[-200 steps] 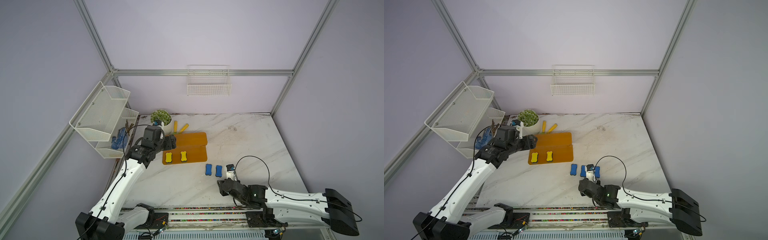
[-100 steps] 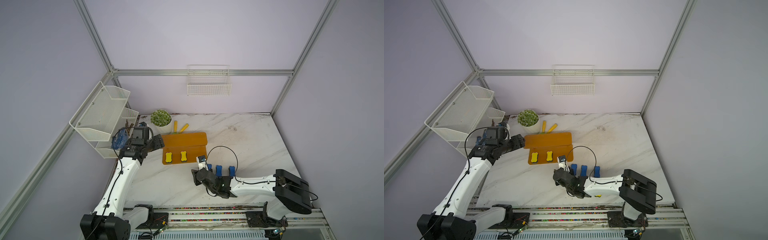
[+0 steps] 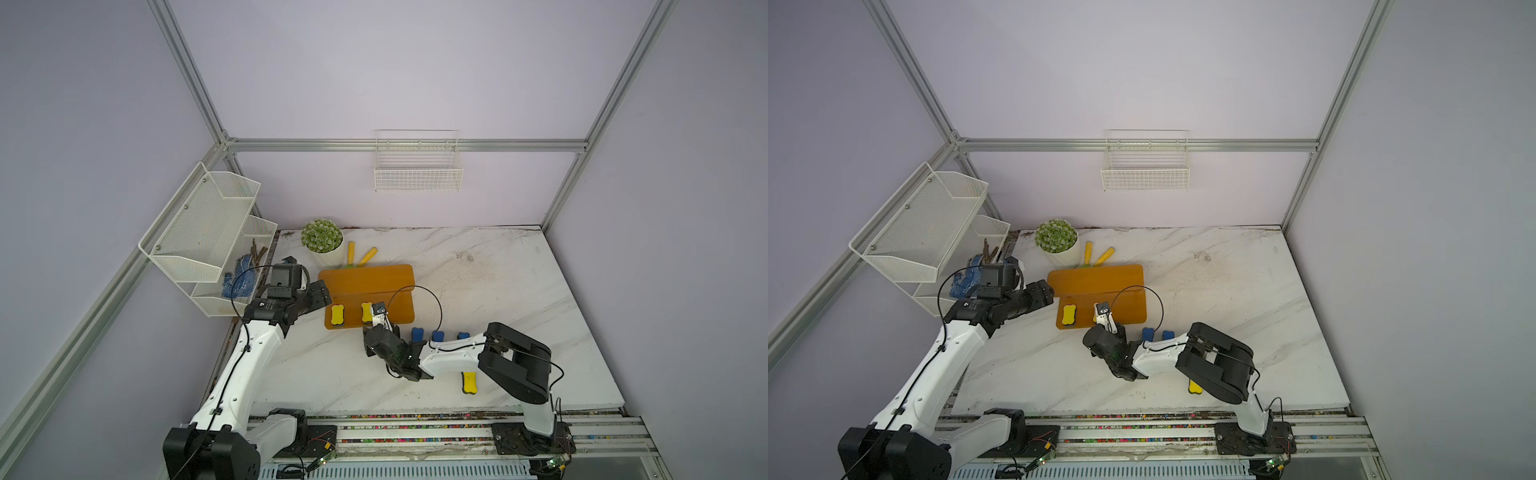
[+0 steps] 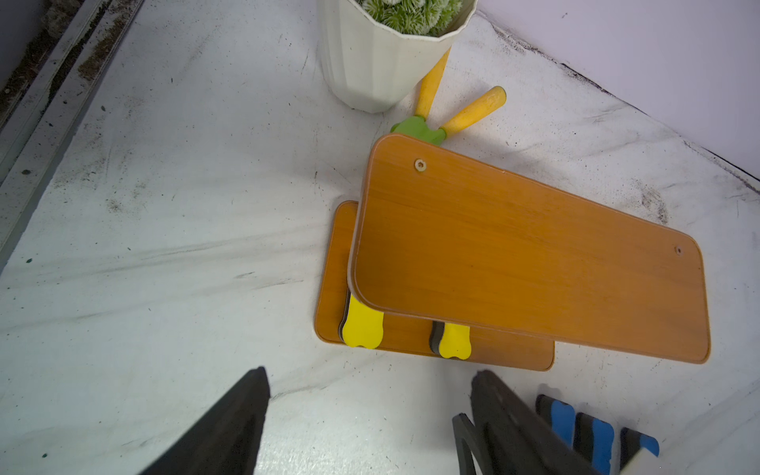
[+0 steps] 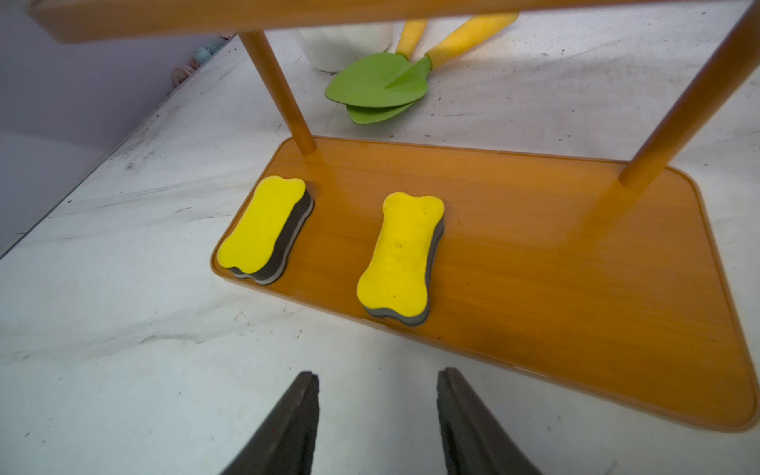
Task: Remove the whiteboard erasers from the shelf
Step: Pick up the whiteboard eraser from the shelf.
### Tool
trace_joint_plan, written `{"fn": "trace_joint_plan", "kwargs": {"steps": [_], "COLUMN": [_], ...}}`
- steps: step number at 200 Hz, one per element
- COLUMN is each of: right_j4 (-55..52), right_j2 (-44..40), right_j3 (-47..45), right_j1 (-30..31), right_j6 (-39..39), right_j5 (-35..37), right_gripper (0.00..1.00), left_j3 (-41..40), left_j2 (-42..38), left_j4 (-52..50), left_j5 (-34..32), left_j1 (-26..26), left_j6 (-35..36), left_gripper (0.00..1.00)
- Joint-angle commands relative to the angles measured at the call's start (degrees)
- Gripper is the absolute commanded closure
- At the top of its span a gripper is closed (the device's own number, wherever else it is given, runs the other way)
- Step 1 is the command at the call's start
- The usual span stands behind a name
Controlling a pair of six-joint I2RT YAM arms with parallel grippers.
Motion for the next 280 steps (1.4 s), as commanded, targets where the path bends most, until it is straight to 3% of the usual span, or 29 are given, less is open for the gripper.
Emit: {"fn": "trace_joint_plan", "kwargs": {"steps": [1, 141, 280], "right_j4": [2.28, 8.14, 5.99], "right_j2": [2.20, 9.11, 14.02], "right_j3": [3.17, 7.61, 11.87], "right_j1": [-0.08, -2.37, -3.34], "right_j6": [-1.22, -5.93, -5.96], "right_j5": [4.20, 6.62, 6.99], "right_gripper": [0.48, 0.44, 0.43], "left_j3": [0.56, 0.44, 0.38], "left_j2": [-1.47, -1.80, -1.98], "left_j4": [1.79, 1.49, 1.22], "left_j5": [-0.28, 1.87, 2.59], "left_j1": [0.32, 0.27, 0.23], "left_j6": [0.92, 1.01, 1.18], "left_gripper": [0.19, 0.19, 0.19]}}
